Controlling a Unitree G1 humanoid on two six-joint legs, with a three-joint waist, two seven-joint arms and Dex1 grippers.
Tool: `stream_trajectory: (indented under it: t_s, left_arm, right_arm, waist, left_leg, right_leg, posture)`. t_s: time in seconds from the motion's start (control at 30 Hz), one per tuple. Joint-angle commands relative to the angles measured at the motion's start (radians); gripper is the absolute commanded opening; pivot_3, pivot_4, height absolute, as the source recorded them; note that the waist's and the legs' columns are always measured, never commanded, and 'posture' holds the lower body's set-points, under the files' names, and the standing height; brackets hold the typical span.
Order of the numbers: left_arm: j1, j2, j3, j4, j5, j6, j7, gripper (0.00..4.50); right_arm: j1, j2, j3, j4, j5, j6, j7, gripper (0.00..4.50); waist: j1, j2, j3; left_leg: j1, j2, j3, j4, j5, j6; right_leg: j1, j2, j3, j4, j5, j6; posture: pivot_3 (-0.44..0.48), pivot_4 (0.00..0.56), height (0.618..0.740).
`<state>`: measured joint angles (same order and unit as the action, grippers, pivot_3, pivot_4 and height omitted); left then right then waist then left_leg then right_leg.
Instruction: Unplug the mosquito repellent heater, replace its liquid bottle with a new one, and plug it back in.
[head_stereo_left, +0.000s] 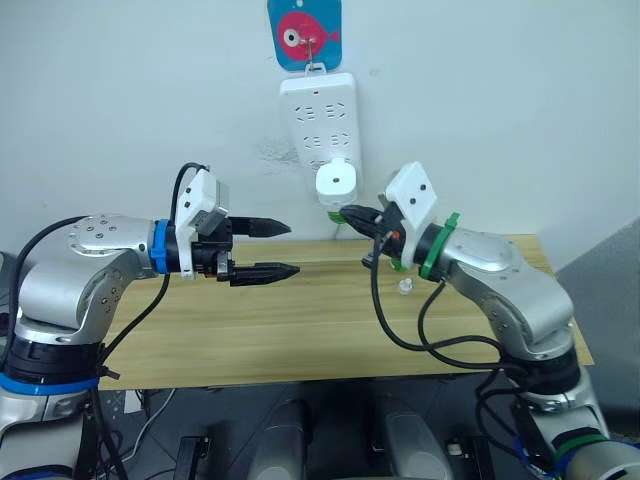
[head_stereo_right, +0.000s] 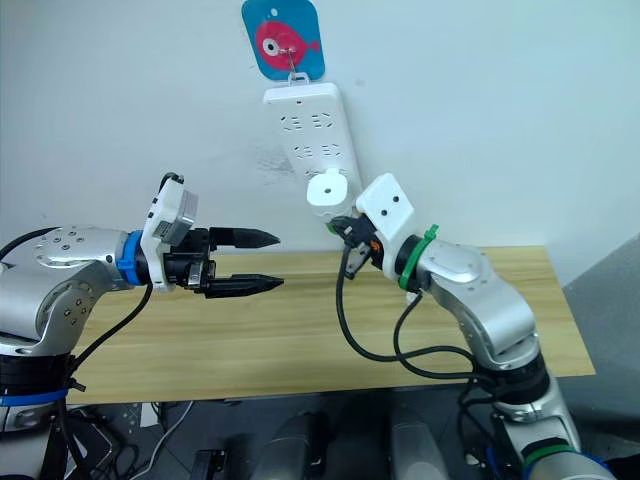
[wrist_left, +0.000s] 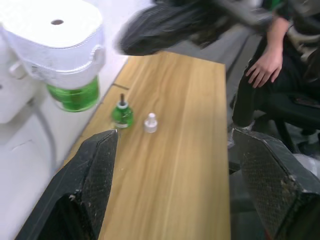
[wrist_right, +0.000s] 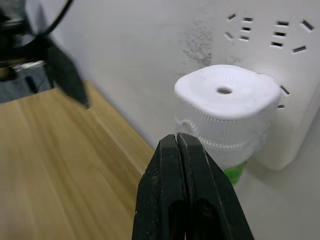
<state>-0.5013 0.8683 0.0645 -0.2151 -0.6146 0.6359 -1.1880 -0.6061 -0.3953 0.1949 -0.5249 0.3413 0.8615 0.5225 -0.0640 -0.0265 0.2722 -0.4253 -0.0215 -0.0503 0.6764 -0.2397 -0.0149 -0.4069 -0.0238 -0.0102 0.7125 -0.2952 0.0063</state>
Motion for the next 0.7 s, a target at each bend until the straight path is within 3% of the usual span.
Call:
stream_trajectory:
  t_s: [0.03,0.13,0.27,0.33,0.47,0.7]
  left_arm:
    - [0.027,-0.001,0.040,-0.008,0.029,-0.062,0.028,3.83]
    - [0.055,0.009,0.047,-0.008,0.056,-0.087,0.052,3.83]
    - [0.107,0.025,0.079,-0.002,0.086,-0.142,0.059,4.44]
    - [0.151,0.052,0.103,-0.003,0.098,-0.175,0.037,4.50]
    - [0.236,0.108,0.157,0.022,0.124,-0.238,0.000,4.50]
    - [0.327,0.166,0.184,0.019,0.170,-0.297,-0.027,4.50]
  right_arm:
    - [0.004,-0.056,-0.030,-0.083,0.054,-0.007,0.074,0.03]
    - [0.012,-0.106,-0.050,-0.100,0.077,-0.010,0.105,0.03]
    - [0.037,-0.192,-0.089,-0.109,0.093,-0.026,0.154,0.00]
    - [0.069,-0.265,-0.118,-0.123,0.097,-0.045,0.201,0.39]
    - [0.152,-0.423,-0.190,-0.123,0.095,-0.114,0.313,1.60]
    - [0.255,-0.646,-0.280,0.024,0.034,-0.333,0.512,4.18]
  waist:
    - [0.000,0.000,0.000]
    - [0.001,0.000,0.000]
    - [0.008,0.000,-0.001]
    - [0.010,0.000,-0.001]
    - [0.014,0.000,-0.002]
    - [0.020,0.000,-0.025]
  left_leg:
    - [0.000,0.000,0.000,0.000,0.000,0.000]
    - [0.000,0.000,0.000,0.000,0.000,0.000]
    - [0.000,0.000,0.000,0.000,0.000,0.000]
    - [0.000,0.000,0.000,0.000,0.000,0.000]
    - [0.000,0.000,0.000,0.000,0.000,0.000]
    - [0.000,0.000,0.001,0.000,0.000,0.000]
  right_leg:
    - [0.000,0.000,0.000,0.000,0.000,0.000]
    - [0.000,0.000,0.000,0.000,0.000,0.000]
    - [0.000,0.000,0.000,0.000,0.000,0.000]
    - [0.000,0.000,0.000,0.000,0.000,0.000]
    - [0.000,0.000,0.000,-0.001,0.000,0.000]
    - [0.001,0.000,0.000,-0.002,0.000,0.000]
  posture:
    - [-0.095,0.187,0.740]
    - [-0.086,0.183,0.740]
    - [-0.075,0.173,0.740]
    - [-0.070,0.168,0.740]
    - [-0.065,0.156,0.740]
    - [-0.048,0.129,0.740]
